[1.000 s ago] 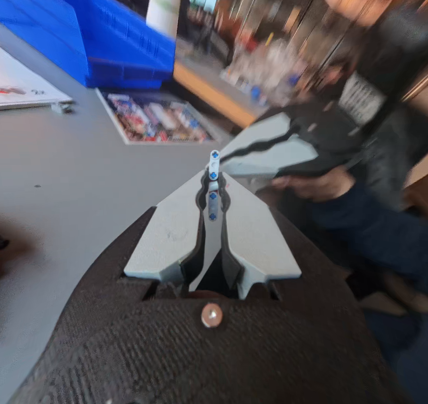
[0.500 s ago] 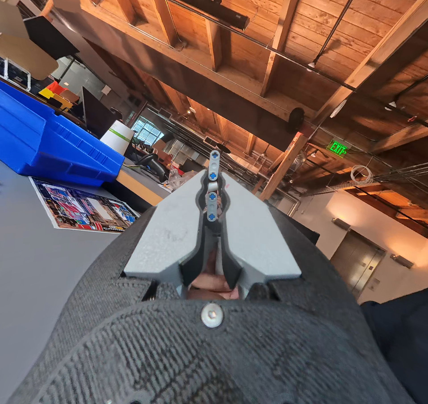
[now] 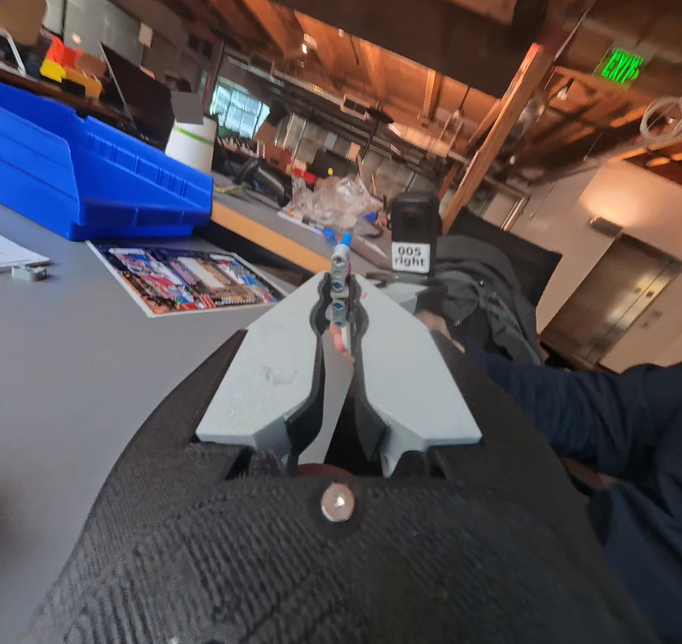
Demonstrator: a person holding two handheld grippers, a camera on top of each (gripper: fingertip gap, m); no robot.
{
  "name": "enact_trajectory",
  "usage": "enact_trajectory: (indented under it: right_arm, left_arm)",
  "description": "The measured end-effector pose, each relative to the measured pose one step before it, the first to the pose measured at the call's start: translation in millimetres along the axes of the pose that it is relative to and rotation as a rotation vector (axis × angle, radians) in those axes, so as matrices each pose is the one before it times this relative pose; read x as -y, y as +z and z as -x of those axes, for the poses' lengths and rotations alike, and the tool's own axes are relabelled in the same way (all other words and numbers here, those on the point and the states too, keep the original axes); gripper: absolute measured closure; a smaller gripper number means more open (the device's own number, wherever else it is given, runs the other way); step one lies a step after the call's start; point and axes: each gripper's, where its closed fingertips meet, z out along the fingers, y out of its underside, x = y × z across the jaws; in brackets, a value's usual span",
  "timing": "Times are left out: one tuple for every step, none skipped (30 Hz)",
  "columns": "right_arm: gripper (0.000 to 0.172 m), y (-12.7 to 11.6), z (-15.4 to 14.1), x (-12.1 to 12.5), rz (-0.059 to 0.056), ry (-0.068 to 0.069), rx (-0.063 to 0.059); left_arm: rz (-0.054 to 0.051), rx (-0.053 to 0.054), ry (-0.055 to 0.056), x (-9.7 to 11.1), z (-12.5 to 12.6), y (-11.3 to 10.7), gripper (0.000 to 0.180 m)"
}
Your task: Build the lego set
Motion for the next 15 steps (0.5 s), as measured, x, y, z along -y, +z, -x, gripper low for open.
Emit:
enact_trajectory:
  right_arm:
    - [0.17,-1.66,-2.2,-0.85,0.0089,-0.0047,-0.0065]
    - [0.171,-2.05,-1.82,0.58,0.0014,0.003,-0.0022]
    - [0.171,-1.98,-1.84,-0.05,0.0087,0.0078,0.002]
    - [0.171,-1.79,-0.64,-1.33,0.0187,0.0063,0.0105]
    - [0.172,-1.95,-0.89,-1.36,0.0172,0.0029,0.0065]
    - [0.172,-2.45,-2.67,0.58,-0.0002,-0.0064,-0.0098]
    - [0.172,-2.1,-2.19,0.6,-0.0012,-0.0037,-0.0061]
    - [0.172,-1.44,-0.92,-0.11,0.0022,0.0041,0.0037]
    - [0.172,-0.13,-2.3,-1.93,0.0128,0.0096,-0.0025]
    - [0.172,0.7,-8.78,-5.8,0.039,0.0096,-0.0394]
    - [0.172,0.71,-16.01,-7.34,0.0497,-0.011,-0.087]
    - [0.172,0.78,-14.48,-6.08,0.0441,-0.0202,-0.0853]
    - [0.172,1.11,-4.33,-3.56,0.0332,-0.0106,-0.0246]
    - [0.172,0.18,0.07,-1.06,0.0197,-0.0152,-0.0027]
    - [0.172,-0.55,-1.01,-1.06,0.0179,-0.0308,-0.0156]
  left_arm:
    - [0.0364,-0.0048,-0.0106,-3.6,2.88,-1.54,0.174]
    - [0.0337,-0.0112,-0.0138,-3.66,2.01,-1.51,0.174]
    - [0.038,-0.0102,-0.021,-4.63,2.24,-1.17,0.173]
    - [0.0385,-0.0068,-0.017,-4.27,2.21,-1.22,0.172]
    - [0.0232,-0.0001,-0.0004,-2.31,1.97,-1.17,0.172]
    - [0.0147,0.0025,0.0122,-1.53,1.79,-0.81,0.173]
    - [0.0187,0.0097,0.0132,-1.87,2.44,-0.43,0.174]
    - [0.0204,0.0099,0.01,-2.0,2.22,0.01,0.173]
    - [0.0168,0.0,0.0022,-1.75,0.86,0.72,0.175]
    - [0.0246,0.0172,-0.0141,-2.72,4.29,1.93,0.177]
    - [0.0444,0.0719,-0.0097,-4.19,12.58,1.62,0.179]
    - [0.0543,0.1024,-0.0067,-5.46,16.34,0.92,0.18]
    - [0.0736,0.0418,0.0149,-8.29,6.05,0.62,0.18]
    - [0.0804,0.0045,0.0378,-10.37,-0.87,-0.48,0.18]
    - [0.07,0.0034,0.0371,-10.66,-1.89,-1.23,0.18]
